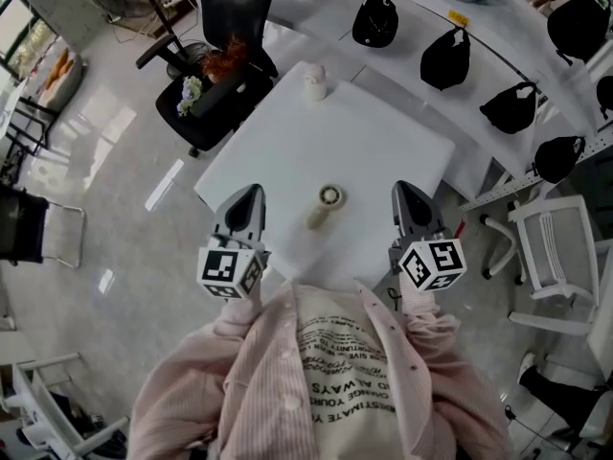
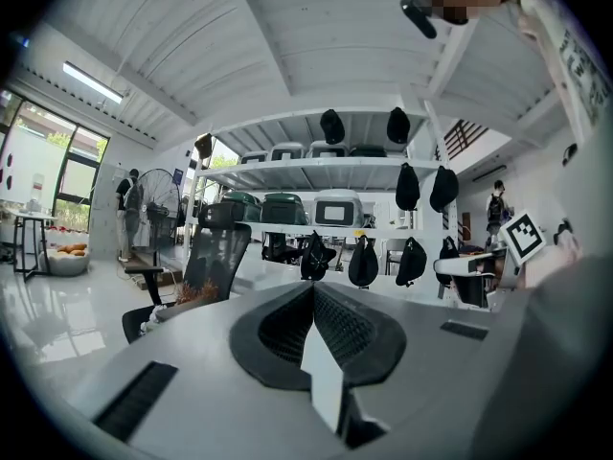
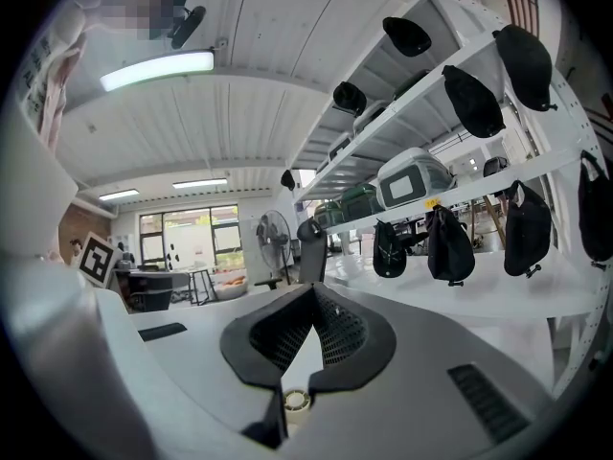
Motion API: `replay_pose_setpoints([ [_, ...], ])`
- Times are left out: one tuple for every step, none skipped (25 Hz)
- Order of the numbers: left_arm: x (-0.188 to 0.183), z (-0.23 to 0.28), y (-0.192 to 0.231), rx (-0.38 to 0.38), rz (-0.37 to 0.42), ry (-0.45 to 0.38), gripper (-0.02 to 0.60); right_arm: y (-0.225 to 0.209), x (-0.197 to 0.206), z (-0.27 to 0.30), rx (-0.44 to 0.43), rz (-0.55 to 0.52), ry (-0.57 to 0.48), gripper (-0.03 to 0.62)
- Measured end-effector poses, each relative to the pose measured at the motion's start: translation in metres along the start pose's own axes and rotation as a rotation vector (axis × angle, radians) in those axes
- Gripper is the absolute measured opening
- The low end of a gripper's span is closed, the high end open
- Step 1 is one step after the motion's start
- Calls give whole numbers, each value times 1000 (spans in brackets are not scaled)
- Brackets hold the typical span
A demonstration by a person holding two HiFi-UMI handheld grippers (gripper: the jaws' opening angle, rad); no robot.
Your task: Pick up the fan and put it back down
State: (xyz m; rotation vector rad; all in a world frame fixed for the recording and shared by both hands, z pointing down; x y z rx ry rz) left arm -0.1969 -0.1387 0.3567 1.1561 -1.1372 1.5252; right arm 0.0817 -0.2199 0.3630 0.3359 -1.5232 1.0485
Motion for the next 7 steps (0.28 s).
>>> replay_pose_setpoints([
  [0,0,0,-2,-3,1,3,0,0,0,2,1,1,-2],
  [1,0,1,-4,-5,2,3,-1,1,-1,4,1,1,-2],
  [1,1,1,-5,-5,3,3,-2,1,-1,6,1,2,-2],
  [2,1,1,-6,-5,5,3,-2,1,-1,7,1,2,-2],
  [2,2,1,-6,-5,6,3,-3,1,-1,8,0,3,-2],
  [2,2,1,-6,-5,8,3,-3,1,-1,9,-1,5,-2],
  [3,2,2,-6,-5,10,3,-3,2,-1,10,-2,6,-2],
])
Point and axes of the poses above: the fingertips, and each gripper's own axes: z forward along the fingers, y to its left, x out of its underside, the point moved 3 cm from there along -z, backward along the fingers, and after that the axes turned 13 degrees about z, right-handed, at the moved point
